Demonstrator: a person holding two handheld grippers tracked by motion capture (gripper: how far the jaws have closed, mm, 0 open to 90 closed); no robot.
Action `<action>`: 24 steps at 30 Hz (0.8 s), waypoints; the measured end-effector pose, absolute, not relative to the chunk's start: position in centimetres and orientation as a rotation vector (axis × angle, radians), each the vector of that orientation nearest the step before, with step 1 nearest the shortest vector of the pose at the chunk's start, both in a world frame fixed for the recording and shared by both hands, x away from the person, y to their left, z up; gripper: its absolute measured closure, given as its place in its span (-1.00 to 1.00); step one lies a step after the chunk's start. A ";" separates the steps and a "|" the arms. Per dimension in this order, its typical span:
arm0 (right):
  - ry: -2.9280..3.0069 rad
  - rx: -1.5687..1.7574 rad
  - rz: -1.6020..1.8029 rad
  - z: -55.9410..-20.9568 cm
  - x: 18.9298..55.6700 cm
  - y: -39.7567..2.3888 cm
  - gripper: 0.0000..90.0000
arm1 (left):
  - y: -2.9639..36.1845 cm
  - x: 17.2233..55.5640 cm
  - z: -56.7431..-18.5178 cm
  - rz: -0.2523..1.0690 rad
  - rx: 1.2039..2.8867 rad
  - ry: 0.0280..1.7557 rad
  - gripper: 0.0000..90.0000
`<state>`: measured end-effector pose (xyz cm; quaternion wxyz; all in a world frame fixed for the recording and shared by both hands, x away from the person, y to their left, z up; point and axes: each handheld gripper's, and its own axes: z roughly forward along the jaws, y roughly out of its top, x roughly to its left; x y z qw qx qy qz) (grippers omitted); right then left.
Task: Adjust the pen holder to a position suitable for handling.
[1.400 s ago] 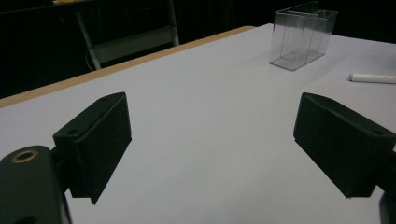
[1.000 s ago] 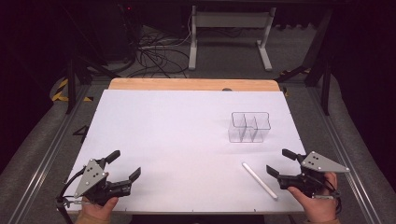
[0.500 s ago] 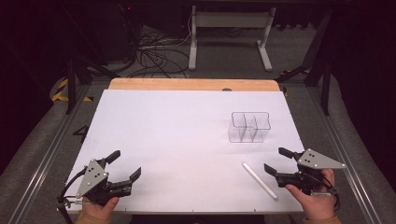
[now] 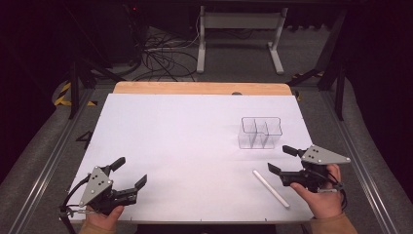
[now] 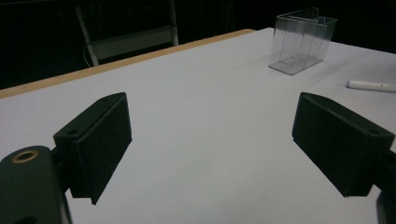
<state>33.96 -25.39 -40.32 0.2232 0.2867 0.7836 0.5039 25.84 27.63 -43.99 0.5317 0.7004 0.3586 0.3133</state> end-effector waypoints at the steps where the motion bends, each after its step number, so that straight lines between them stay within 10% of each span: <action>1: 2.169 0.787 1.393 -40.0 34.3 -25.1 -0.55 | 27.6 25.8 -44.0 0.747 1.671 0.856 -0.72; 24: 2.441 0.589 1.170 -37.1 38.8 -24.1 -0.18 | 27.6 25.8 -44.0 0.748 1.676 0.857 -0.71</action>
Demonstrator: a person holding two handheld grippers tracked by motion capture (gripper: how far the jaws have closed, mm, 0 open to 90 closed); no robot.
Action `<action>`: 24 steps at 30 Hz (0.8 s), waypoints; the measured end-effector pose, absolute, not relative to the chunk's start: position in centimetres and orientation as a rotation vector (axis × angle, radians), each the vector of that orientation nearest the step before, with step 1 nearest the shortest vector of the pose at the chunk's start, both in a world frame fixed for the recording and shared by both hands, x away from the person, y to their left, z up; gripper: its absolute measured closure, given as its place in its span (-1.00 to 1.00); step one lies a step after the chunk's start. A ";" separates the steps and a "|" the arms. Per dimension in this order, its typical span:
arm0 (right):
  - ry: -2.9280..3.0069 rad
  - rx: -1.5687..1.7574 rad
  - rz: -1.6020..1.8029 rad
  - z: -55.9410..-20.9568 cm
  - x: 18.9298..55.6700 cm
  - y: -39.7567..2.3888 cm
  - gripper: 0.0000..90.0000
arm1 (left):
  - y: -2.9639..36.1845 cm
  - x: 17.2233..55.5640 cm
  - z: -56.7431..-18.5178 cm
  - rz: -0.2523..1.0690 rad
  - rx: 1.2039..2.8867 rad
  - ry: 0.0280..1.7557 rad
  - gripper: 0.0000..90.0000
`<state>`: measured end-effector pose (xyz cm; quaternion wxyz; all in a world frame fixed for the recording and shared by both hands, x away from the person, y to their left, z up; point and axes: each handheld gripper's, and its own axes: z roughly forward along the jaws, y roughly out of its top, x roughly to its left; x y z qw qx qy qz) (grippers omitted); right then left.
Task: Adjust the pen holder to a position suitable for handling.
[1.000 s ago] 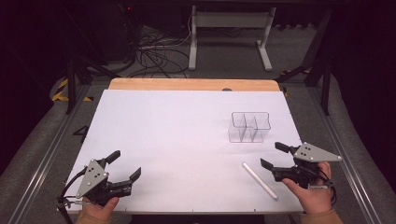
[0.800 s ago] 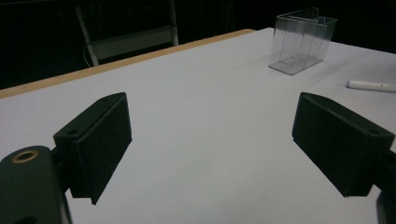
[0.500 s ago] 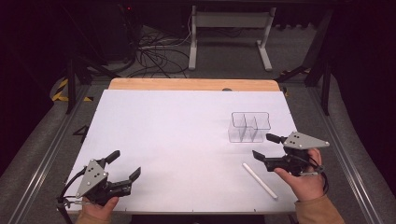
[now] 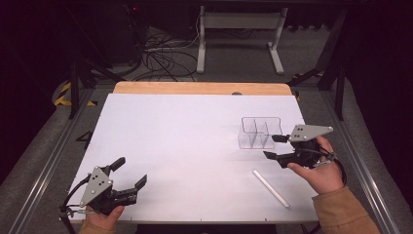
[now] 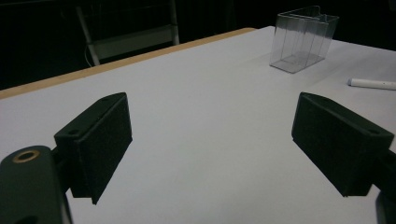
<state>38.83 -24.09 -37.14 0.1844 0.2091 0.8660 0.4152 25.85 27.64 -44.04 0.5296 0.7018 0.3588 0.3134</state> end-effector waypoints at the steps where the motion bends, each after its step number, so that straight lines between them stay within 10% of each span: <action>1: 2.466 0.573 1.151 -36.9 39.2 -24.0 -0.17 | 27.6 25.9 -44.1 0.750 1.677 0.858 -0.71; 24: 2.578 0.653 1.106 -36.4 44.1 -23.4 -0.14 | 27.8 25.9 -44.1 0.748 1.679 0.864 -0.70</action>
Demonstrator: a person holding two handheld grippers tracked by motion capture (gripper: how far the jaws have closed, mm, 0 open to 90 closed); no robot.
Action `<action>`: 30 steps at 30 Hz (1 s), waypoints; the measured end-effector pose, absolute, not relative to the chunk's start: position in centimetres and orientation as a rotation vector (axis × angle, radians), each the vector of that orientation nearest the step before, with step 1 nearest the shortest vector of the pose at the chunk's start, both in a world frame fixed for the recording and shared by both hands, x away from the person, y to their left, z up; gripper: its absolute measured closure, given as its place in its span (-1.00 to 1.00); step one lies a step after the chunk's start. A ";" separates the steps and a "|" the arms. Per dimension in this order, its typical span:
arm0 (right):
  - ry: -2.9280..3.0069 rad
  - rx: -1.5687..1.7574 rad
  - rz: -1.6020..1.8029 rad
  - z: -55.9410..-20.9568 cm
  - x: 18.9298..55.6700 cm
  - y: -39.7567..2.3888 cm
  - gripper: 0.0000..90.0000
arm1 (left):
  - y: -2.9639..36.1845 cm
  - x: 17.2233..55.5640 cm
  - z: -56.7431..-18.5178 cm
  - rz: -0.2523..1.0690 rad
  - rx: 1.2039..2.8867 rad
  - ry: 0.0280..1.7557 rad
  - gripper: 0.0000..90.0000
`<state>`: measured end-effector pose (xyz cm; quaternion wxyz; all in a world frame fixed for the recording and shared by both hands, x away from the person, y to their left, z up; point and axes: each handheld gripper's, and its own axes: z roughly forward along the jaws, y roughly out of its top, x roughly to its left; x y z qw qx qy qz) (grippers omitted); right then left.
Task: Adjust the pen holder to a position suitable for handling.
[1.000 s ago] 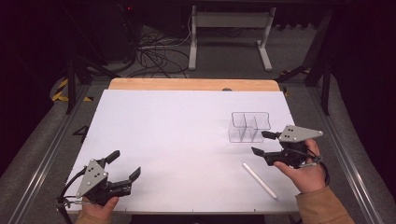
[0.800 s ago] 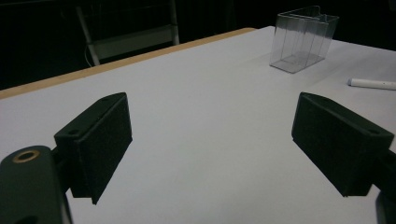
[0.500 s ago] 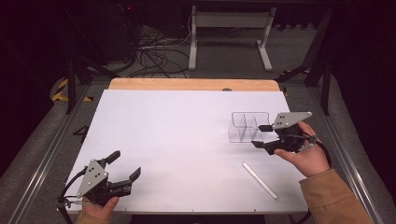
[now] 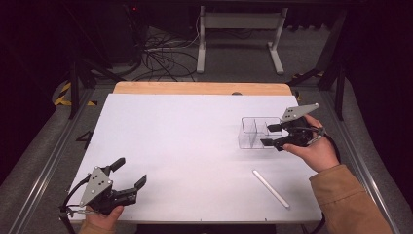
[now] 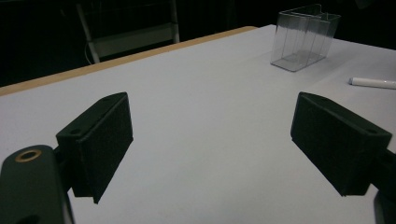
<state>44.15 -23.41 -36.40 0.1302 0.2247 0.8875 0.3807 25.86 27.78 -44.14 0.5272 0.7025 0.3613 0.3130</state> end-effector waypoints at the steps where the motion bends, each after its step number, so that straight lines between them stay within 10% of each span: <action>1: 2.578 0.653 1.098 -36.4 44.3 -23.4 -0.14 | 27.8 25.9 -44.2 0.746 1.674 0.865 -0.70; 30: 2.781 0.368 0.720 -38.8 48.5 -20.8 0.37 | 27.9 26.1 -44.4 0.727 1.675 0.871 -0.69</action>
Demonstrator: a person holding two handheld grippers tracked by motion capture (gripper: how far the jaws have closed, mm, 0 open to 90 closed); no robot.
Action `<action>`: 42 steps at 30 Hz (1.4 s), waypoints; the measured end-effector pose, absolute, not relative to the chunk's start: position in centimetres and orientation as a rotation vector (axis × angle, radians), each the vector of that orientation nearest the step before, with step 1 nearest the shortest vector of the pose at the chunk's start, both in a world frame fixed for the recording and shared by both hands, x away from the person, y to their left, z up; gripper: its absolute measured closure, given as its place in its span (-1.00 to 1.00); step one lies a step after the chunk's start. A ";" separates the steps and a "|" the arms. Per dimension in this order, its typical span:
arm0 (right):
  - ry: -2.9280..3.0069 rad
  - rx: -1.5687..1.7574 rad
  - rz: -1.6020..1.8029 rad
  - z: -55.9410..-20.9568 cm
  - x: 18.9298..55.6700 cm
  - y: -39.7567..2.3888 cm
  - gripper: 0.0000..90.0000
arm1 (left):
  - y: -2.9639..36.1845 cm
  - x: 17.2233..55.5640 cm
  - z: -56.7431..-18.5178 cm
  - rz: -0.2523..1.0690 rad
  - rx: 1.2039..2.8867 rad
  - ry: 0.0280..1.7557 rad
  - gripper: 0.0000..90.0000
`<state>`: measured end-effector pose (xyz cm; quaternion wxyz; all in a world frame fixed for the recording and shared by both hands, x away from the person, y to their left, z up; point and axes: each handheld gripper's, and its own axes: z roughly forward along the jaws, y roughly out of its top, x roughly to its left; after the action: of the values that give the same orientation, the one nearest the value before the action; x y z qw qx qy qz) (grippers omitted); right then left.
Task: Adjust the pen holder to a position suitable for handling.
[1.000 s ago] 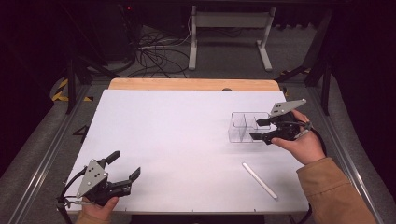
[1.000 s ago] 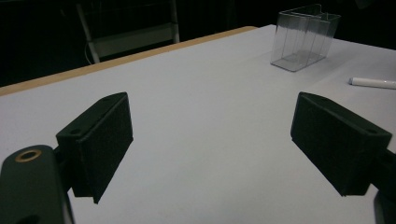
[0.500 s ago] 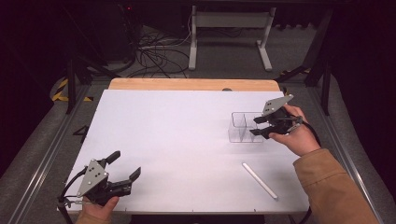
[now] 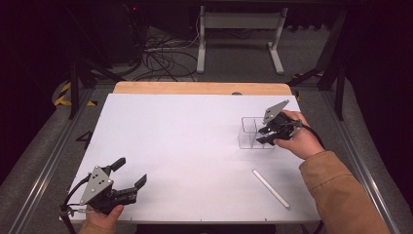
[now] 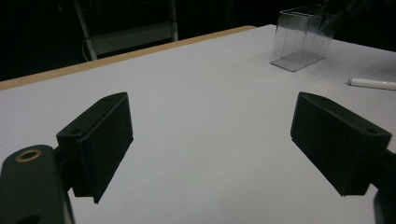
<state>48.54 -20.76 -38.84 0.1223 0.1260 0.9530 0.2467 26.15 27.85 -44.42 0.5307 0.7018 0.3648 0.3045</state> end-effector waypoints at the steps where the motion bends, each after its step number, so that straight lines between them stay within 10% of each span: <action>1: 2.788 0.355 0.708 -38.9 48.6 -20.7 0.37 | 27.8 26.1 -44.4 0.726 1.674 0.872 -0.69; 42: 2.879 0.290 0.697 -38.5 48.4 -18.9 0.96 | 27.7 26.1 -44.5 0.723 1.676 0.874 -0.69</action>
<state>48.40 -18.89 -38.45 0.0827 0.0973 0.9640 0.2334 26.14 27.67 -44.45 0.5304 0.7020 0.3661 0.3031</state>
